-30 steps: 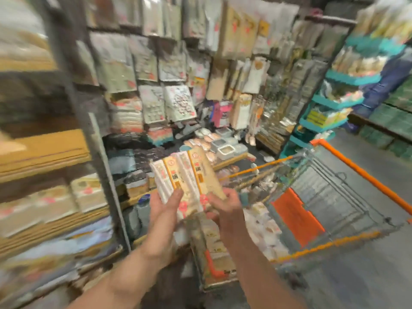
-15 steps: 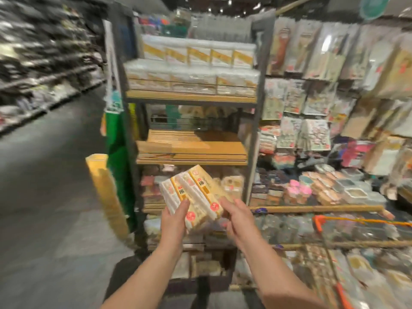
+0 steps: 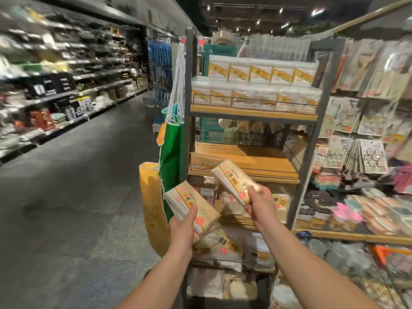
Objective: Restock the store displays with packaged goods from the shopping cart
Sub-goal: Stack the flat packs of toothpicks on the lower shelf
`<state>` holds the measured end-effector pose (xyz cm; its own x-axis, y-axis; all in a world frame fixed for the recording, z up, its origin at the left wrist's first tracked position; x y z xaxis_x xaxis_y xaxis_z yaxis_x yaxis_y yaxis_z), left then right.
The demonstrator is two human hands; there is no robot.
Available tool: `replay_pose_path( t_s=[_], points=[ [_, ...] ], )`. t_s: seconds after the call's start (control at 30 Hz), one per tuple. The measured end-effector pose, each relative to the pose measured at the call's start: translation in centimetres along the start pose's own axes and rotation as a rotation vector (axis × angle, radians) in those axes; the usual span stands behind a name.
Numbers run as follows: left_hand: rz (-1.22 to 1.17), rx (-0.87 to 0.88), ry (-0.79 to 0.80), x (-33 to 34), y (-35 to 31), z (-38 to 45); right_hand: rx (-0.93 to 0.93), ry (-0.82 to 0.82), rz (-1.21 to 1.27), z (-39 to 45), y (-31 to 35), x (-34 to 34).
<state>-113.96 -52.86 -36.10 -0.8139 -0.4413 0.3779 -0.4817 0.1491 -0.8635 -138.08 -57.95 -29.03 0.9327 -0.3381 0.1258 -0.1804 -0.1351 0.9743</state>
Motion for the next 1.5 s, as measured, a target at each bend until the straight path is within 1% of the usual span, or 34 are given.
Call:
replay_pose_path(
  t_s=[0.07, 0.17, 0.27, 0.37, 0.43, 0.53, 0.63, 0.73, 0.87, 0.93, 1.0, 1.13, 1.17, 1.23, 1.3, 1.37, 1.4, 1.5],
  points=[
    [0.009, 0.01, 0.036, 1.2, 0.0, 1.9, -0.031, -0.019, -0.057, 3.1, 1.0, -0.2],
    [0.015, 0.019, 0.09, 3.2, 0.3, 4.7, -0.064, 0.002, -0.151, 7.6, 2.3, -0.1],
    [0.029, 0.038, 0.119, 5.2, 0.8, 7.9, -0.101, 0.066, -0.223, 13.0, 3.5, 0.8],
    [0.025, 0.033, 0.158, 8.4, 1.5, 11.5, -0.109, 0.153, -0.243, 19.7, 4.6, 2.5],
    [-0.005, 0.046, 0.136, 10.0, 1.1, 13.1, -0.084, 0.163, -0.216, 23.3, 4.6, 3.4],
    [-0.111, 0.053, 0.053, 12.0, 0.9, 16.0, -0.014, 0.203, -0.195, 28.7, 3.9, 5.3],
    [-0.219, 0.03, 0.076, 13.8, 0.6, 16.6, 0.033, 0.276, -0.225, 31.5, 2.8, 7.5],
    [-0.314, -0.035, 0.076, 14.2, 1.7, 17.5, 0.094, 0.359, -0.252, 32.5, 0.6, 9.9],
    [-0.351, -0.099, 0.089, 13.9, 3.4, 18.6, 0.081, 0.513, -0.316, 31.6, -1.4, 13.0],
    [-0.382, -0.093, 0.084, 13.5, 3.5, 18.7, 0.053, 0.613, -0.397, 30.9, -2.2, 14.4],
    [-0.395, -0.072, 0.136, 13.9, 3.2, 18.6, 0.026, 0.696, -0.467, 30.6, -2.3, 15.4],
    [-0.442, -0.056, 0.214, 14.4, 3.0, 18.3, 0.059, 0.825, -0.413, 29.0, -1.5, 16.1],
    [-0.452, -0.044, 0.23, 14.5, 2.8, 18.2, 0.055, 0.86, -0.442, 28.6, -1.4, 16.2],
    [-0.465, -0.017, 0.248, 14.8, 2.8, 18.2, -0.002, 0.938, -0.594, 27.9, -1.3, 16.4],
    [-0.471, -0.017, 0.22, 14.7, 3.0, 18.3, -0.064, 1.008, -0.724, 27.6, -1.4, 16.8],
    [-0.482, -0.026, 0.202, 14.6, 3.2, 18.5, -0.095, 1.046, -0.777, 27.7, -1.5, 17.1],
    [-0.493, -0.026, 0.204, 14.5, 3.2, 18.5, -0.096, 1.036, -0.77, 28.0, -1.5, 17.2],
    [-0.504, 0.012, 0.22, 14.2, 3.2, 18.4, -0.131, 0.923, -0.707, 28.9, -1.0, 17.1]
  ],
)
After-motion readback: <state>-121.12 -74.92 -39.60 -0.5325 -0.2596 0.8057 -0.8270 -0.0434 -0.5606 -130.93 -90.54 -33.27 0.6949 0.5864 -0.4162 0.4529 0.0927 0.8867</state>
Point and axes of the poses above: each hand's wrist, its own z-axis towards the middle knuckle, its own x-axis out of the palm, y = z × x, the point moved 9 cm from there along z, towards the middle knuckle, and after that the axes turned 2 degrees about x, right-handed, at the moved point
